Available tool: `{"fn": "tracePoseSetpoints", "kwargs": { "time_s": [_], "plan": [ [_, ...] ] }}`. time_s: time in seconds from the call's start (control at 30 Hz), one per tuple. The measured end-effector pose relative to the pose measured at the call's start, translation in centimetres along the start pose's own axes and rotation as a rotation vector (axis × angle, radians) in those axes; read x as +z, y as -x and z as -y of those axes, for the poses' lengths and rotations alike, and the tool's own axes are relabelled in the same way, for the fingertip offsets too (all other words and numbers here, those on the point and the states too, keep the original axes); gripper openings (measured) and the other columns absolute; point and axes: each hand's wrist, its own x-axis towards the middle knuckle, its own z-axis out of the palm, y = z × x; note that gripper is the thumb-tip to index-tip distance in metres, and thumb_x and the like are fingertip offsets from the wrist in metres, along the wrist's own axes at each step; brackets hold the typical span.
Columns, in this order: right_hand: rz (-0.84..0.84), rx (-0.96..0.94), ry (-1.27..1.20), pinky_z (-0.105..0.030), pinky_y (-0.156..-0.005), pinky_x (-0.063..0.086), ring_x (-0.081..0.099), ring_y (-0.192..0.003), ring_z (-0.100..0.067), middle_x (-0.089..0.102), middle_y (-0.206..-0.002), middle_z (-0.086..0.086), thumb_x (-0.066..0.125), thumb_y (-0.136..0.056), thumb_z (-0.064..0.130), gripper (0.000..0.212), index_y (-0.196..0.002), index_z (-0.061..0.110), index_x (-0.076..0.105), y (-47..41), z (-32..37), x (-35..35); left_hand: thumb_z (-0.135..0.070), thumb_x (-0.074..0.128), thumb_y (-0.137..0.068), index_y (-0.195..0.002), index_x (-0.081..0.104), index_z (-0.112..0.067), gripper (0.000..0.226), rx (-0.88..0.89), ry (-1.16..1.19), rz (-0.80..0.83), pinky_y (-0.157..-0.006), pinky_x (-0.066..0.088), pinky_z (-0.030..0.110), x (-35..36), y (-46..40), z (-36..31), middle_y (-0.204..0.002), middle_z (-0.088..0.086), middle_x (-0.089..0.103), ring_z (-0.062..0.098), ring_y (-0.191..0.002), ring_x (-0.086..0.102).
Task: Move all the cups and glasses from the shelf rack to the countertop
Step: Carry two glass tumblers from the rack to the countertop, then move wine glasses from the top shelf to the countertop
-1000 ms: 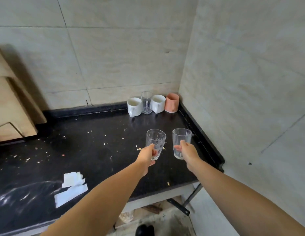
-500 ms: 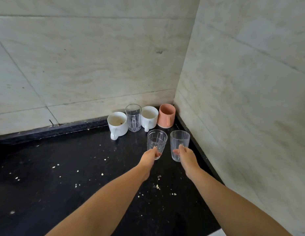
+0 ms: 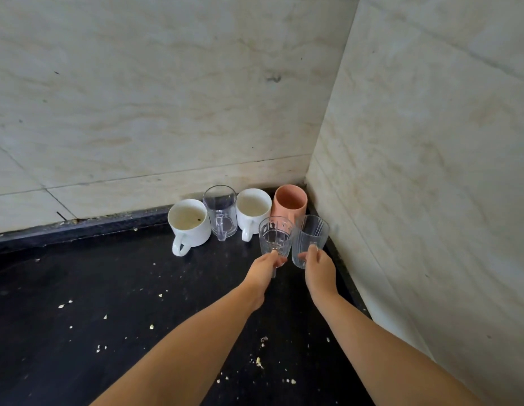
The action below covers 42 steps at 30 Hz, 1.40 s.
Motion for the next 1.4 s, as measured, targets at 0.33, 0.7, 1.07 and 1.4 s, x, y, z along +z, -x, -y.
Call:
{"fn": "tracePoseSetpoints", "kwargs": {
  "time_s": [0.33,0.7,1.07,1.4],
  "plan": [
    [0.031,-0.005,-0.002,-0.025,-0.080,0.035,0.051,-0.089,-0.014,0.058,-0.096,-0.006,0.030,-0.104,0.023,0.041,-0.106,-0.001,0.063,-0.1,-1.6,0.2,-0.018,0.039,-0.096,-0.086,0.064,-0.010,0.028,-0.035,0.023,-0.075,-0.081,0.033,0.024,0.0,-1.3,0.4,-0.106,0.001,0.061,0.009,-0.094,0.053],
    [0.085,0.093,0.108,-0.026,-0.060,0.035,0.054,-0.075,-0.024,0.054,-0.095,-0.017,0.035,-0.102,0.032,0.038,-0.099,0.002,0.057,-0.4,-1.2,-1.2,-0.032,0.040,-0.099,-0.095,0.056,-0.018,0.021,-0.007,-0.025,-0.086,-0.096,0.038,0.033,-1.6,0.7,0.7,-0.105,0.002,0.056,0.018,-0.102,0.050],
    [-0.057,-0.149,0.321,-0.040,-0.103,0.044,0.049,-0.126,-0.030,0.048,-0.137,-0.014,0.049,-0.097,0.022,0.042,-0.136,0.008,0.044,5.1,4.7,-3.5,-0.022,0.037,-0.100,-0.125,0.053,-0.007,0.033,0.234,-0.346,-0.284,-0.099,0.041,0.038,-5.5,7.6,-3.9,-0.127,0.015,0.058,0.028,-0.111,0.053],
    [0.139,-0.607,0.957,-0.049,-0.110,0.034,0.032,-0.139,-0.033,0.028,-0.154,-0.010,0.039,-0.097,0.031,0.052,-0.146,0.015,0.029,11.8,8.6,-1.9,-0.024,0.044,-0.095,-0.116,0.063,-0.015,0.030,0.566,-0.861,-0.445,-0.085,0.051,0.036,-7.9,14.9,-4.2,-0.116,0.005,0.065,0.025,-0.106,0.060]
  ]
}}
